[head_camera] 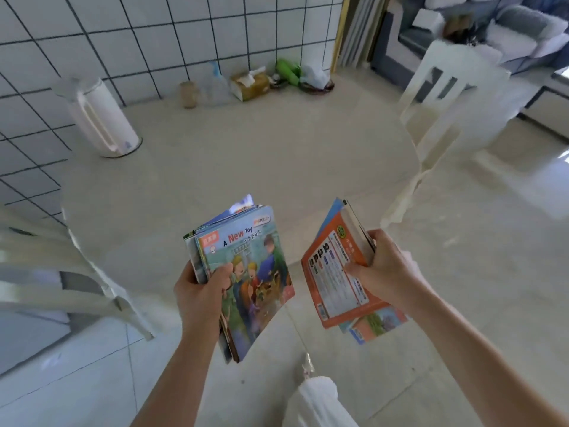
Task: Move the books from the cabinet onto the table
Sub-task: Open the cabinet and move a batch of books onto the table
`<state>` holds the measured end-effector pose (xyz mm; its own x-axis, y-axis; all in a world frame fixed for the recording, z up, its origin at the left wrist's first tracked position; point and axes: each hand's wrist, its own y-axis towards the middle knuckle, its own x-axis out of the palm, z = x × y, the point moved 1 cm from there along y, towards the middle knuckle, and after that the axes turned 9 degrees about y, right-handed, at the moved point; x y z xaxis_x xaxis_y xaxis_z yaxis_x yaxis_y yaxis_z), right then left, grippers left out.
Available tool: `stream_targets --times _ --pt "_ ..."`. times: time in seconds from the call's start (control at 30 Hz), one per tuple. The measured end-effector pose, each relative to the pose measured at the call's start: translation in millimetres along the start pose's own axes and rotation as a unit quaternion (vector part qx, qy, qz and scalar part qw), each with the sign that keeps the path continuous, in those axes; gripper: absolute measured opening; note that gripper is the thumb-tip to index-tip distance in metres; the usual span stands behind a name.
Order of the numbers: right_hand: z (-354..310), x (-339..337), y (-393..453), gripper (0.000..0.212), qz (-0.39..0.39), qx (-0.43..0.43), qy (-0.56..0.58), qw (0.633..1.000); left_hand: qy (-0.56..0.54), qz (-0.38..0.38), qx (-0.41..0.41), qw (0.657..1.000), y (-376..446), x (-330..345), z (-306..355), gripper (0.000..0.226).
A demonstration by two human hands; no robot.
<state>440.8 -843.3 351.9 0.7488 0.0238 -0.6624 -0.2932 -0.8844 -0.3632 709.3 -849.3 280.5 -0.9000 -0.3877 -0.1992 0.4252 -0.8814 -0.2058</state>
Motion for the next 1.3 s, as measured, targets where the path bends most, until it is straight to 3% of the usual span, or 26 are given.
stream_targets --times 0.07,0.23,0.4,0.67,0.9,1.13,1.3 --pt "-17 2 1 0.04 0.01 -0.038 -0.049 0.998 -0.012 0.007 -0.021 1.0 8 2 4 0.017" --pt "-90 10 107 0.045 0.01 -0.158 -0.147 0.976 -0.048 0.074 -0.042 0.995 105 29 23 0.013" --pt "-143 6 194 0.043 -0.011 -0.192 -0.173 0.966 -0.077 0.112 -0.051 0.989 172 55 40 0.008" --pt "-209 28 297 0.046 -0.059 -0.222 -0.198 0.953 -0.167 0.157 -0.15 0.962 271 68 50 0.013" --pt "-275 60 361 0.04 -0.081 -0.202 -0.232 0.948 -0.172 0.094 -0.207 0.958 379 64 51 0.008" --pt "-337 101 413 0.04 -0.089 -0.146 -0.281 0.944 -0.123 -0.025 -0.227 0.966 502 57 39 0.035" --pt "-356 124 433 0.037 -0.091 -0.119 -0.288 0.946 -0.056 -0.027 -0.213 0.975 559 55 9 0.03"
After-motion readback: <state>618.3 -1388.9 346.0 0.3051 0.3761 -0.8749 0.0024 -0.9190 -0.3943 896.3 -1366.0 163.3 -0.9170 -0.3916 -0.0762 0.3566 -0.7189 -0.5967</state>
